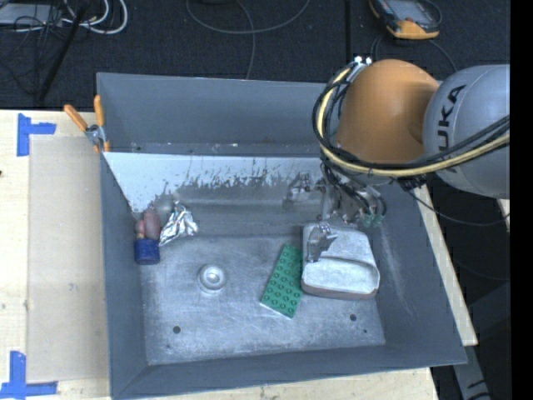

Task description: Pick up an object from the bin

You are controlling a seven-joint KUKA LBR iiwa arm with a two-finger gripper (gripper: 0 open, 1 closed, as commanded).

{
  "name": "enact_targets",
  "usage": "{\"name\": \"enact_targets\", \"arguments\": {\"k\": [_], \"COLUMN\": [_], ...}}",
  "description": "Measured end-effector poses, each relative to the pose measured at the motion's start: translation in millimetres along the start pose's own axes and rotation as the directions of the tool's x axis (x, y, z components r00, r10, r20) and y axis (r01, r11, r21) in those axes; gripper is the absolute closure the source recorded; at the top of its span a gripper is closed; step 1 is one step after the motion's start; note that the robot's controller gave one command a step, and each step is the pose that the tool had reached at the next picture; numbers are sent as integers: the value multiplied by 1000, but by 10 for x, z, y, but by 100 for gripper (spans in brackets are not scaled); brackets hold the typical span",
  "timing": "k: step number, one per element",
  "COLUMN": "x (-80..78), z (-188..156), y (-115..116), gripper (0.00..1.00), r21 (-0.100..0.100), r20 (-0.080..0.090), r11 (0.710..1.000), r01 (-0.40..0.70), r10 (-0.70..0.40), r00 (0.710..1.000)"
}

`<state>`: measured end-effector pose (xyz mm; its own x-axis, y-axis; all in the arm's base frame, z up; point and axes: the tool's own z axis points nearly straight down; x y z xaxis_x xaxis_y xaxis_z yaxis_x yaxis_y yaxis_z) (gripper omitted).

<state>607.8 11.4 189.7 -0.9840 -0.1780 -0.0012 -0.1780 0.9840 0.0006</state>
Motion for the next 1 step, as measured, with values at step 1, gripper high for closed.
{"name": "enact_targets", "arguments": {"k": [1], "x": [378], "z": [-719], "y": [12], "gripper": [0], "r21": [3], "r20": [3], "r11": [888], "r01": [460], "r10": [-460], "r00": [888]}}
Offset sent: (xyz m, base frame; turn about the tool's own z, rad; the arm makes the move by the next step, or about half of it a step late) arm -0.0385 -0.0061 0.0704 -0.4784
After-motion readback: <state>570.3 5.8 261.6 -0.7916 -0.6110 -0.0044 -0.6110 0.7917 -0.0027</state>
